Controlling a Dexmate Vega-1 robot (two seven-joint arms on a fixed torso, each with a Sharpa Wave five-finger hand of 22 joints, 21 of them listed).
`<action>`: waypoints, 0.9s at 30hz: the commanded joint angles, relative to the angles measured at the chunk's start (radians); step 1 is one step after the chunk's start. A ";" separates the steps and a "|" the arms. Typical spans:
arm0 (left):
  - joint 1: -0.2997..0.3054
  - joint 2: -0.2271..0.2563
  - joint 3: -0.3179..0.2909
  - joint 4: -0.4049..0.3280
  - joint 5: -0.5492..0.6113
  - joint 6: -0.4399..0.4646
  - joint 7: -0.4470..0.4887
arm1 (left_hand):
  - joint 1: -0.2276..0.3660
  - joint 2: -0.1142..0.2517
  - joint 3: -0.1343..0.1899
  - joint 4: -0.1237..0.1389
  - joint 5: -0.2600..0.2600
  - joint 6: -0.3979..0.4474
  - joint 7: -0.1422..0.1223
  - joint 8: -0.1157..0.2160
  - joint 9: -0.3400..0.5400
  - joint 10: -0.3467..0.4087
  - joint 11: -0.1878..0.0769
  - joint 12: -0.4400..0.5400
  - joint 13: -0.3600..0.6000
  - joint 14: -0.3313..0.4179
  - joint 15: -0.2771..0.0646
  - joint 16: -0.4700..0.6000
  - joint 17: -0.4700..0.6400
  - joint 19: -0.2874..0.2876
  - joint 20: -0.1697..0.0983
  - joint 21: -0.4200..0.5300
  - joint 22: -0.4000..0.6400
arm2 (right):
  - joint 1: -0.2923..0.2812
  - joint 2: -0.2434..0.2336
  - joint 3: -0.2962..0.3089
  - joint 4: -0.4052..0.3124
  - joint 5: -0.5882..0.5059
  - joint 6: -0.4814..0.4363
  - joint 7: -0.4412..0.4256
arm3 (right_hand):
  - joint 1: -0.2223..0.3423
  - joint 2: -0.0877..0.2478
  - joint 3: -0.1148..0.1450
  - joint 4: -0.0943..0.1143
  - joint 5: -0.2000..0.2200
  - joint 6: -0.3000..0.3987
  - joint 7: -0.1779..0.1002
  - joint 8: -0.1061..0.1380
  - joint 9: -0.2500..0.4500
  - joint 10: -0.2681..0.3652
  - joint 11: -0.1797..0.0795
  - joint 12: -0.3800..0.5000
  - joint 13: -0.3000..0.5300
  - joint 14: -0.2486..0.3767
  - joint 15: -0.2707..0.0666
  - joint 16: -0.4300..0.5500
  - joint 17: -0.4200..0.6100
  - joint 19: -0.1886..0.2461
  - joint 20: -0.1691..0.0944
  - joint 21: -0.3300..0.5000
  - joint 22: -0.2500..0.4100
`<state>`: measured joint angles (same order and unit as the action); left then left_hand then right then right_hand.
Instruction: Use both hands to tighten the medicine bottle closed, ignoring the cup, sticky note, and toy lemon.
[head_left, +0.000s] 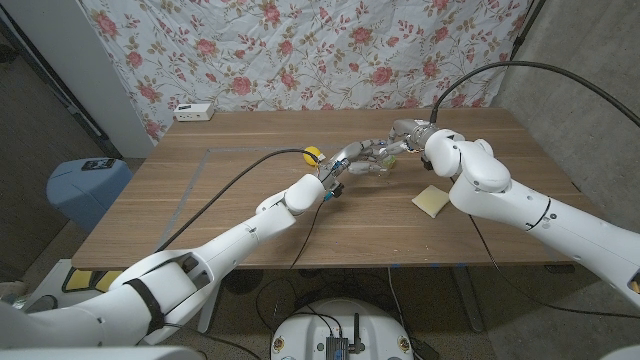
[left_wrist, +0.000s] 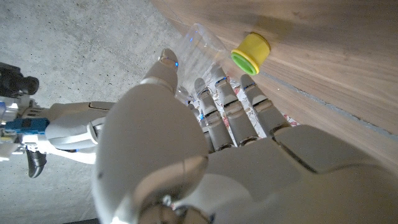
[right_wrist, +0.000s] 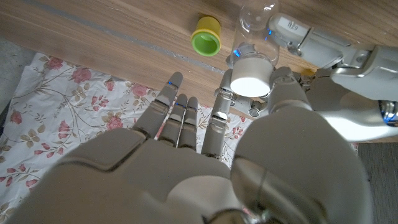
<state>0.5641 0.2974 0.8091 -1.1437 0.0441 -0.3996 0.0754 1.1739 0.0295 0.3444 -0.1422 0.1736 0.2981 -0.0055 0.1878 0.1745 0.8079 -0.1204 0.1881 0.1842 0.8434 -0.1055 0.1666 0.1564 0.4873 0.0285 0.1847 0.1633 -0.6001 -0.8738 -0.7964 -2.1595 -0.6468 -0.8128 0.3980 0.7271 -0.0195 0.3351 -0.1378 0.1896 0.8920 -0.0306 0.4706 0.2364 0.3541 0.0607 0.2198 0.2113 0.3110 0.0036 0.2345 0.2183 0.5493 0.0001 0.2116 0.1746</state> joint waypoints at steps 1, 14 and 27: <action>0.007 0.004 -0.003 -0.010 -0.001 0.006 0.001 | -0.005 0.007 0.006 -0.001 0.004 0.002 -0.007 -0.002 0.002 0.028 -0.024 0.004 0.003 0.010 -0.071 0.006 0.002 -0.004 -0.006 -0.001 0.002 | -0.007 0.009 -0.007 -0.002 -0.021 -0.025 -0.010 | -0.010 -0.002 0.003 0.008 0.001 0.054 -0.028 0.015 0.000 0.020 -0.001 0.009 0.002 0.019 -0.002 0.010 0.002 0.019 0.001 0.011 0.003; 0.000 -0.001 -0.004 0.007 -0.005 0.001 -0.001 | -0.007 0.007 0.010 -0.002 0.004 0.002 -0.010 -0.001 0.002 0.025 -0.024 0.003 0.003 0.011 -0.072 0.005 0.002 -0.006 -0.007 -0.001 0.002 | 0.002 0.033 -0.017 0.027 -0.033 -0.038 -0.029 | -0.028 -0.002 0.005 0.010 0.003 0.118 -0.027 0.034 -0.010 0.054 -0.009 0.012 -0.001 0.044 -0.006 0.012 0.000 0.041 -0.002 0.013 0.003; -0.020 -0.014 0.001 0.045 -0.010 -0.017 -0.012 | -0.009 0.007 0.015 -0.003 0.004 0.010 -0.012 0.001 0.002 0.025 -0.022 0.003 0.003 0.011 -0.070 0.005 0.002 -0.009 -0.007 -0.001 0.002 | -0.003 0.052 -0.019 0.043 -0.031 -0.054 -0.070 | -0.063 -0.005 0.002 0.017 0.003 0.230 -0.028 0.066 -0.025 0.113 -0.010 0.019 -0.005 0.083 -0.008 0.015 -0.003 0.079 0.007 0.019 0.004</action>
<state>0.5577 0.2925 0.8062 -1.1243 0.0383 -0.3999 0.0723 1.1696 0.0253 0.3486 -0.1463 0.1743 0.2999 -0.0145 0.1878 0.1745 0.8064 -0.1219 0.1838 0.1834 0.8431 -0.1052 0.1662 0.1563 0.4818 0.0230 0.1847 0.1633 -0.6010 -0.8390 -0.8129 -2.1314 -0.6776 -0.8543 0.3576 0.6720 -0.0266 0.3350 -0.1293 0.1857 1.0224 0.0216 0.5267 0.2133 0.4505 0.0503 0.2333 0.2043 0.3822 -0.0070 0.2421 0.2136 0.6154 0.0054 0.2283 0.1744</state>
